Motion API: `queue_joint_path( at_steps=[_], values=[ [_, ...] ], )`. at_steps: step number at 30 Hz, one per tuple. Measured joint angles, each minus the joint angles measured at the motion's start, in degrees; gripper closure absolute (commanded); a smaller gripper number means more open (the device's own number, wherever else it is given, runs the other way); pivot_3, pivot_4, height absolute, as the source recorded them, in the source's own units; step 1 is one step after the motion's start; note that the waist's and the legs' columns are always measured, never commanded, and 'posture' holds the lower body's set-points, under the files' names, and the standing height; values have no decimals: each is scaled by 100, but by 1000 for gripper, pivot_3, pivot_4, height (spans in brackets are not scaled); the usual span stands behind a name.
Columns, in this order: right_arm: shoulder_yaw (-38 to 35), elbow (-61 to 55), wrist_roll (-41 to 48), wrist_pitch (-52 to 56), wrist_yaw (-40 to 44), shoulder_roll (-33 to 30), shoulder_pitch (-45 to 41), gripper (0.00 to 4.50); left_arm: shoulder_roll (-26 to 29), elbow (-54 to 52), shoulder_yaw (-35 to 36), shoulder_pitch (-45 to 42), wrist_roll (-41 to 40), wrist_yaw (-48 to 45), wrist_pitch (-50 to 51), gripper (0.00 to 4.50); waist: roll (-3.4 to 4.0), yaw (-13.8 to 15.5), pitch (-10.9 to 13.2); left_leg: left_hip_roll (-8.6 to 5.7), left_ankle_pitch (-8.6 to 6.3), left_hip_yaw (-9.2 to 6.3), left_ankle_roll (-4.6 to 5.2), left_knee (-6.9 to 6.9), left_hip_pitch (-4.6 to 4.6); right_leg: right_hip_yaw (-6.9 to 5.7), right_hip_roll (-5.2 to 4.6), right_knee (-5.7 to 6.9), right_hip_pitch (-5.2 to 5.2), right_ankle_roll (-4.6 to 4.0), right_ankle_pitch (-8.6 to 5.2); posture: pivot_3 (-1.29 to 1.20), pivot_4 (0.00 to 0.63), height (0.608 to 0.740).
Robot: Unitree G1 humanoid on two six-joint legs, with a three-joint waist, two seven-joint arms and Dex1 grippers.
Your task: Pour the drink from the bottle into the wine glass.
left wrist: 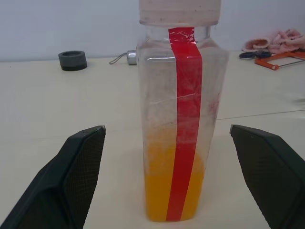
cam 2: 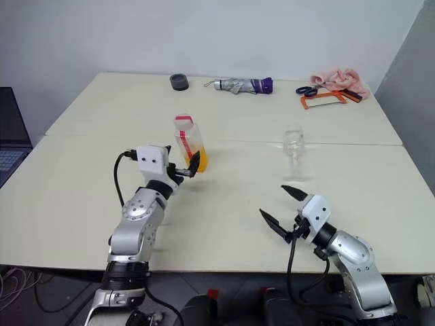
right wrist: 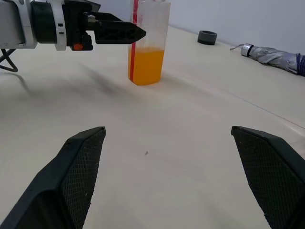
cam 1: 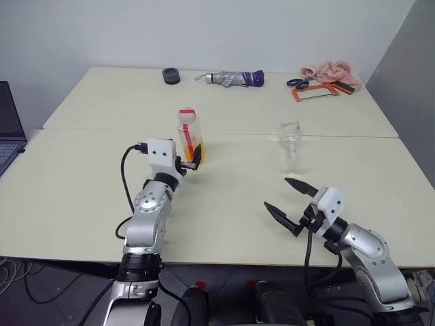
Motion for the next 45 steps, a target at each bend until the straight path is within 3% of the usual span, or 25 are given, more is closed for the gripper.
queue_joint_path(
  at_steps=[22, 45],
  values=[
    [166, -357, 164, 758, 158, -138, -767, 0, -57, 560, 65, -1060, -2, 269, 690, 27, -1, -2, 1, -2, 0, -6, -1, 1, -5, -5, -1, 0, 0, -9, 6, 0, 150, 740],
    [305, -397, 148, 838, 110, -135, -841, 0, 43, 870, -47, -1416, 239, 309, 925, 27, -1, -2, 1, -3, 1, -8, -1, 1, -8, -6, -5, -1, -3, -9, 6, 0, 150, 740]
  ],
)
